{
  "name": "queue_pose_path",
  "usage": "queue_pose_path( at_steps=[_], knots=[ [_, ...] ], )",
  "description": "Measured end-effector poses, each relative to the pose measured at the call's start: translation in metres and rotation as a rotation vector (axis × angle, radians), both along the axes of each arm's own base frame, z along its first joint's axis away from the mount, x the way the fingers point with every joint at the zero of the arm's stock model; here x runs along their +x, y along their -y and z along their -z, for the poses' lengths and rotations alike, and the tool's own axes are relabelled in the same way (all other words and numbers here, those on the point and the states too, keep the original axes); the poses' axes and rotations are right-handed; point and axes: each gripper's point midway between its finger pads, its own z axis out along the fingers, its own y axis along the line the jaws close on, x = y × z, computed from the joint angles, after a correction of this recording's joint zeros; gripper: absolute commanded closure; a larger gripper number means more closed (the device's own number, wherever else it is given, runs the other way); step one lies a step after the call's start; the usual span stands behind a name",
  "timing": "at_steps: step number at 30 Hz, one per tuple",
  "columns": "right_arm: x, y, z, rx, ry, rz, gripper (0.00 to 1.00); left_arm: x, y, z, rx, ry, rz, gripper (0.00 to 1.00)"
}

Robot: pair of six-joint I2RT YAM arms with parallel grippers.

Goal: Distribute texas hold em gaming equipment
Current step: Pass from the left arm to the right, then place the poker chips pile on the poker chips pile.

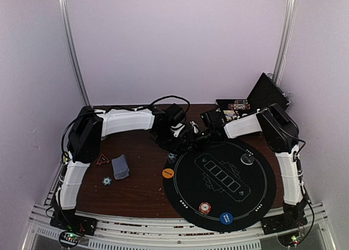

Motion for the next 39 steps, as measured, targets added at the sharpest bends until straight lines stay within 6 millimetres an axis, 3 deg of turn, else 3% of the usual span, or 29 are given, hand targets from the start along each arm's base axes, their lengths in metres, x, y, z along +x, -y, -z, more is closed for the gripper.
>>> queue_pose_path(
  at_steps=[10,14,18,30,39],
  knots=[
    [-0.004,-0.004,0.002,0.015,-0.022,-0.013,0.93,0.0,0.0,0.0,0.003,0.003,0.002,0.77],
    [-0.005,-0.005,0.0,0.024,-0.017,-0.022,1.0,0.0,-0.001,0.0,0.003,0.003,0.004,0.75],
    [-0.003,-0.006,-0.003,0.033,0.002,-0.033,1.0,0.002,-0.002,-0.002,0.002,0.006,0.005,0.63],
    [-0.008,-0.01,-0.008,0.035,-0.002,-0.052,1.0,-0.003,-0.007,-0.001,0.014,0.003,0.016,0.41],
    [-0.015,-0.013,-0.008,0.022,-0.001,-0.078,1.0,-0.003,-0.008,-0.022,-0.009,0.033,0.026,0.26]
  ],
)
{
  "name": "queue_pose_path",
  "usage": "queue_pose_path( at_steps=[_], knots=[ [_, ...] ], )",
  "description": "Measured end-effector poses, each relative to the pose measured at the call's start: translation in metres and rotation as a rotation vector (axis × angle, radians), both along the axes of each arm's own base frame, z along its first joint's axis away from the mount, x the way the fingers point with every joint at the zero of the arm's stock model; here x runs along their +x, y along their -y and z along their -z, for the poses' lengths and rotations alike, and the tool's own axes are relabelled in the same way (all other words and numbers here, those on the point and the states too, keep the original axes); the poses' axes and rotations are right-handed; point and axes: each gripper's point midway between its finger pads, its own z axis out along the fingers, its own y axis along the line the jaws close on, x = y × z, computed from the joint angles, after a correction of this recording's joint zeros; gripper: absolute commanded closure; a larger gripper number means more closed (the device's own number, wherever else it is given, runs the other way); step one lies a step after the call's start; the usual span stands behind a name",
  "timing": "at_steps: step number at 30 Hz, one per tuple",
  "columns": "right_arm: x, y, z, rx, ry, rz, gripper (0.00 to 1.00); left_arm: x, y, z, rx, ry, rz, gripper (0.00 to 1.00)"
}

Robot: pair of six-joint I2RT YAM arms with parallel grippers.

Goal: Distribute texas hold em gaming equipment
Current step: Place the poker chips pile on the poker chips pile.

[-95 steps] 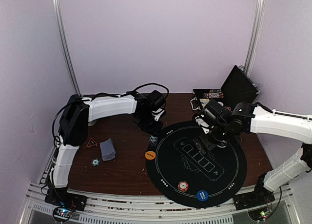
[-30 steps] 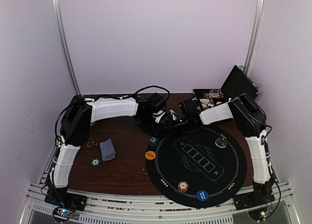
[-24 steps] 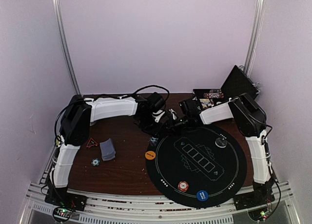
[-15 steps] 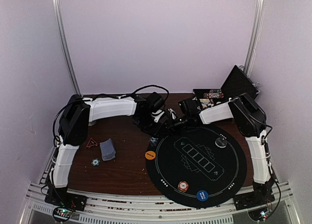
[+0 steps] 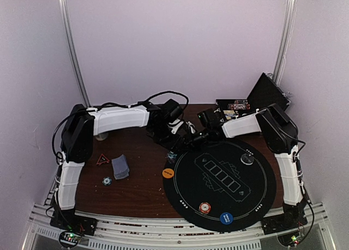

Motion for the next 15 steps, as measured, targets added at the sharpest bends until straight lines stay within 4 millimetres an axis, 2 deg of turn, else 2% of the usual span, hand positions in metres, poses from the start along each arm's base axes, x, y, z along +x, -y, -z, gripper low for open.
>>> queue_pose_path(
  at_steps=[6,11,15],
  knots=[
    [-0.006,0.0,0.0,-0.01,0.0,-0.019,0.98,-0.005,-0.004,-0.018,-0.015,0.022,0.016,0.24],
    [-0.009,-0.002,-0.001,-0.016,0.001,-0.031,0.89,-0.01,-0.01,-0.017,0.0,0.02,0.034,0.23],
    [-0.01,-0.004,-0.004,-0.028,0.005,-0.043,0.77,-0.014,-0.015,-0.013,0.015,0.017,0.045,0.21]
  ],
)
